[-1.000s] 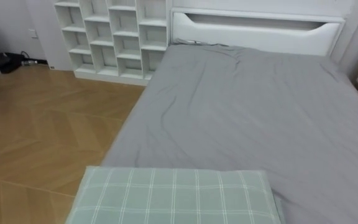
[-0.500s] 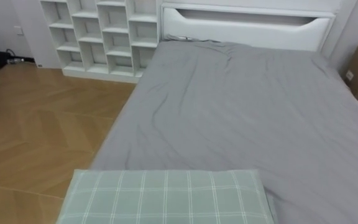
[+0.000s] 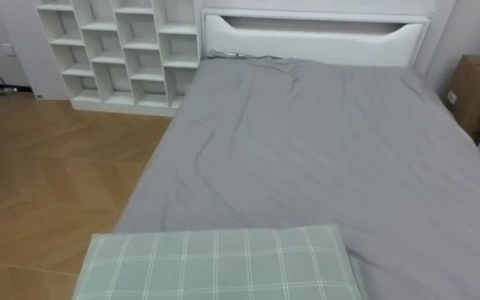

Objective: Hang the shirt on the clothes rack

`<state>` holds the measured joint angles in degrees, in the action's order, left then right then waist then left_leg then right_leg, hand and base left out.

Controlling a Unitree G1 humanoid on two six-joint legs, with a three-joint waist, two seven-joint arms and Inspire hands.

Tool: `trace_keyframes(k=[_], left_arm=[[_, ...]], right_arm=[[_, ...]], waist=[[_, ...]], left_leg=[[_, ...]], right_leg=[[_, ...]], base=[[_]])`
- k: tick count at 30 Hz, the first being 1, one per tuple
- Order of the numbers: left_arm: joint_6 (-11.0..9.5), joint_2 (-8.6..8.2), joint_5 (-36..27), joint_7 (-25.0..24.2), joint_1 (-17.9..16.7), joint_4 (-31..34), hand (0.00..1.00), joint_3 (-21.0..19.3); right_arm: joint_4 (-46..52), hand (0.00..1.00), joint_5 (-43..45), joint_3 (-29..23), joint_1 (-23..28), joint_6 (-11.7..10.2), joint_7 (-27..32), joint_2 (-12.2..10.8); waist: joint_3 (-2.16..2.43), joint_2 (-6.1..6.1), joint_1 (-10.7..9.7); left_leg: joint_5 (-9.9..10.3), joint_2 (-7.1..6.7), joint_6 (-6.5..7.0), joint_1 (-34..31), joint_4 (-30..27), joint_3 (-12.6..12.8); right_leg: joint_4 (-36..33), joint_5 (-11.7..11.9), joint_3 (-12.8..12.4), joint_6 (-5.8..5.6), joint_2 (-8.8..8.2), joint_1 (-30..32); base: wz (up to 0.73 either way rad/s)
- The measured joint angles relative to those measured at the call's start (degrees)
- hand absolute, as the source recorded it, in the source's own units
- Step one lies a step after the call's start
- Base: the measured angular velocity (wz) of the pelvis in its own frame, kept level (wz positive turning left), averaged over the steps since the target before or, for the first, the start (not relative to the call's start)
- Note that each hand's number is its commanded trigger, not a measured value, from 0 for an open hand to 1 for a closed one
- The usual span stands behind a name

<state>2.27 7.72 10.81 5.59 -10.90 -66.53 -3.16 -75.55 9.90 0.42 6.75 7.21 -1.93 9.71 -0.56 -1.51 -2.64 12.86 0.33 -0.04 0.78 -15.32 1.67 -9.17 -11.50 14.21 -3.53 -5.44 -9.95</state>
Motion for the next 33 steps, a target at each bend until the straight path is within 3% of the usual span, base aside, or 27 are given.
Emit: trace_keyframes(k=[4,12,33], left_arm=[[0.00,-0.01,-0.01,-0.06,0.00,-0.01,0.00,0.08],[0.40,0.01,0.05,-0.03,-0.01,0.02,0.00,1.17],[1.57,0.02,0.06,-0.07,0.10,0.11,0.00,1.33]], right_arm=[[0.00,0.00,-0.02,0.00,-0.13,0.34,0.16,0.00],[-0.04,0.00,-0.39,0.03,0.03,1.02,0.54,-0.15],[-0.04,0.00,-0.26,0.02,0.05,2.94,-0.04,-0.82]], waist=[[-0.03,0.07,-0.01],[0.41,0.31,-0.20],[0.33,0.10,-0.29]], left_leg=[[0.00,0.07,0.00,-0.07,-0.08,0.00],[-0.01,0.07,0.00,-0.43,-0.08,0.05],[-0.01,0.07,0.00,-0.42,-0.07,0.07]], right_leg=[[-0.57,0.00,0.02,0.00,0.00,0.08],[-0.67,0.00,0.11,0.00,-0.01,0.83],[-0.64,-0.01,0.00,-0.01,0.00,0.86]], base=[[0.00],[0.00],[0.00]])
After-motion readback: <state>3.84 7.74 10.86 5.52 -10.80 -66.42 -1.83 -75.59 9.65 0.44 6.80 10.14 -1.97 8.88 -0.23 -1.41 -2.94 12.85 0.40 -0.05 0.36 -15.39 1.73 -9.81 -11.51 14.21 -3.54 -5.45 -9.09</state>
